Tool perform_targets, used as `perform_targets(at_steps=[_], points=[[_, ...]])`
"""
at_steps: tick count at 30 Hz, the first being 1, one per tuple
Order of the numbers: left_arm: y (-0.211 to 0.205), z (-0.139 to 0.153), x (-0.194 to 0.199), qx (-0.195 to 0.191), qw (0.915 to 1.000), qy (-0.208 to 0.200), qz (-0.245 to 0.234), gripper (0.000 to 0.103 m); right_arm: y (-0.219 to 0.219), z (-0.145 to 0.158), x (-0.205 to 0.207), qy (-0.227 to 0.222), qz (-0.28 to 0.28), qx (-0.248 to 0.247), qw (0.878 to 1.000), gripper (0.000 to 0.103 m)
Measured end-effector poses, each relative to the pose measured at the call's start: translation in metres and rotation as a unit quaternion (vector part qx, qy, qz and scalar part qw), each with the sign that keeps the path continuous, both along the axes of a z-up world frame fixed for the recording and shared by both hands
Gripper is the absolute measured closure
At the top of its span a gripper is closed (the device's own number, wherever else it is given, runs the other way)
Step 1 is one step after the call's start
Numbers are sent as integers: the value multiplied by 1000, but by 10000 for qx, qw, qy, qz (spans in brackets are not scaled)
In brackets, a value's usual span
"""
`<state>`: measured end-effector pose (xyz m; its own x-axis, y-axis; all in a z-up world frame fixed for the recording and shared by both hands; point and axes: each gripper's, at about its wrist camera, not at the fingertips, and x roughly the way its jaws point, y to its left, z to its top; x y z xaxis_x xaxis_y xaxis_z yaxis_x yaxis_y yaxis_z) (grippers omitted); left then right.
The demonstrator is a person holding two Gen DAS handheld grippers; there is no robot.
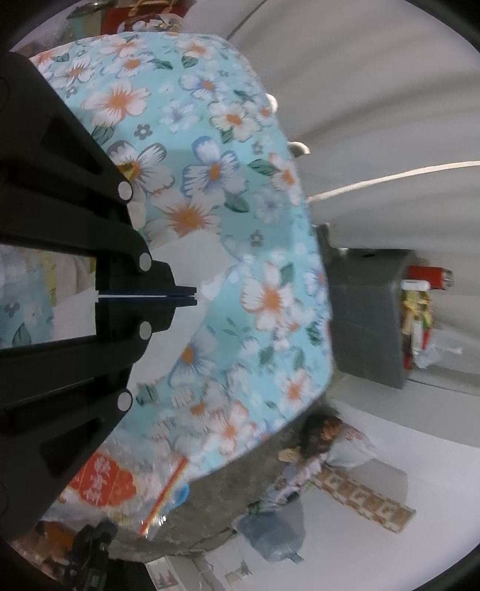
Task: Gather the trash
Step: 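Lift the zip bag with the right gripper while the left gripper lifts the white paper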
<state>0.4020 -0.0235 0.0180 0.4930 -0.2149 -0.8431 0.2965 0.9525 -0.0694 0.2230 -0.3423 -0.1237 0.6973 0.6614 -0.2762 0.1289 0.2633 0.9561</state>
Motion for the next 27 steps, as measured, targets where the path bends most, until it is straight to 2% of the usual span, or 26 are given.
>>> perform_targets(at_steps=[7, 14, 17, 20, 21, 23, 24, 27], points=[[-4, 52, -32, -214, 9977, -560, -327, 103, -1, 22, -8, -306, -14, -24, 9995, 100], [-12, 102, -83, -367, 9899, -1120, -788, 103, -5, 50, -23, -599, -89, -172, 9980, 100], [-18, 115, -103, -366, 9860, -1316, -951, 103, -7, 55, -29, -557, -126, -211, 9981, 100], [-21, 123, -118, -413, 9833, -1414, -1069, 103, -9, 44, -33, -197, -84, -117, 9997, 99], [-22, 124, -121, -435, 9828, -1425, -1094, 103, -10, 37, -34, -35, -54, -51, 10000, 97], [-22, 125, -126, -479, 9823, -1420, -1127, 103, -10, 24, -34, 285, -3, -44, 9996, 78], [-22, 125, -128, -492, 9821, -1419, -1140, 103, -10, 20, -34, 378, 19, -50, 9993, 62], [-22, 123, -132, -521, 9817, -1408, -1173, 103, -4, 4, -29, 684, 148, -109, 9975, 60]])
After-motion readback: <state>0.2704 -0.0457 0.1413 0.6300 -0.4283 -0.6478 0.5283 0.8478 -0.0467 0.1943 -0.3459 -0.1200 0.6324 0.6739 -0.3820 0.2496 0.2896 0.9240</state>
